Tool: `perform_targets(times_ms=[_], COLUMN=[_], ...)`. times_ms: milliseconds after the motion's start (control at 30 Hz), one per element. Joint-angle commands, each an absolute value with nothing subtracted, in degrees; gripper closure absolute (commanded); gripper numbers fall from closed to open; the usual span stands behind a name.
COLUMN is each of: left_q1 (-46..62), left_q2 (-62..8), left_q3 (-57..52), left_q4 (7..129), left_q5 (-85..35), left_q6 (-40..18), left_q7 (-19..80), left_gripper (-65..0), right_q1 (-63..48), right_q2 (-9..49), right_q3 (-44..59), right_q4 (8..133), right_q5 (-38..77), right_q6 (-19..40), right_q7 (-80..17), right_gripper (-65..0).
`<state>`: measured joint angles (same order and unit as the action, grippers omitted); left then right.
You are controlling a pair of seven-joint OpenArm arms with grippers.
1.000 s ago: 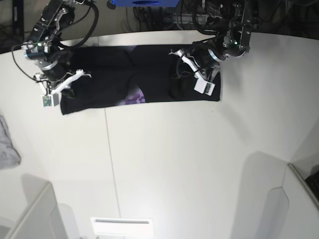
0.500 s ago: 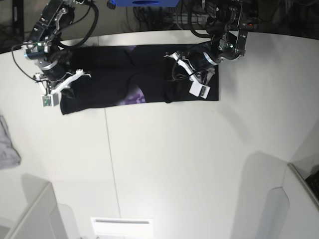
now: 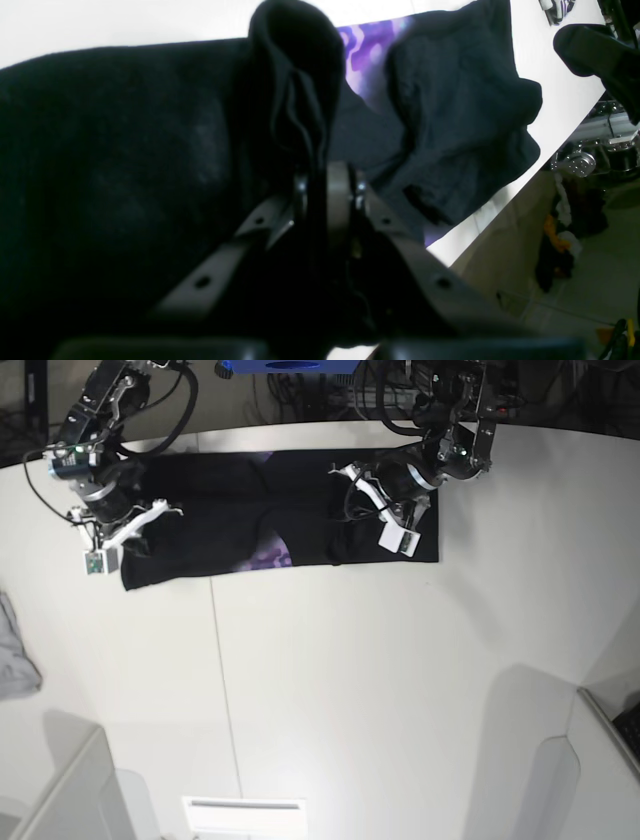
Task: Fold the T-shirt properly
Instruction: 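Pinch the strip end with the left gripper and fold it toward the right gripper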
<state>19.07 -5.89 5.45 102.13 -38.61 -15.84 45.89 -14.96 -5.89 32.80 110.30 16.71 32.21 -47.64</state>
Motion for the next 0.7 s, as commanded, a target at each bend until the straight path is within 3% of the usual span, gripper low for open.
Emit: perform_targets(times_ms=[0, 333, 667], left_q1=[18.86, 18.86, 16.04], left_q2=[-5.76, -5.76, -6.20], left_q3=[5.49, 5.49, 10.86], left_q4=[103.08, 103.08, 103.96], left_q5=[-39.87, -39.96, -39.96], left_q6=[-16.40, -16.40, -16.48], left_q7=[45.14, 45.14, 45.14], left_gripper=[-4.3, -39.5, -41.0], right_q1=[-14.55, -14.55, -14.46], right_q2=[-5.67, -5.67, -5.67], right_q3=[33.01, 33.01, 33.01], right_q4=[111.52, 111.52, 111.52], right_q5=[17.71, 17.71, 17.71], right_q6=[32.40, 32.40, 32.40], right_q7=[-46.20, -46.37, -46.37], right_gripper=[0.0, 0.0, 0.0])
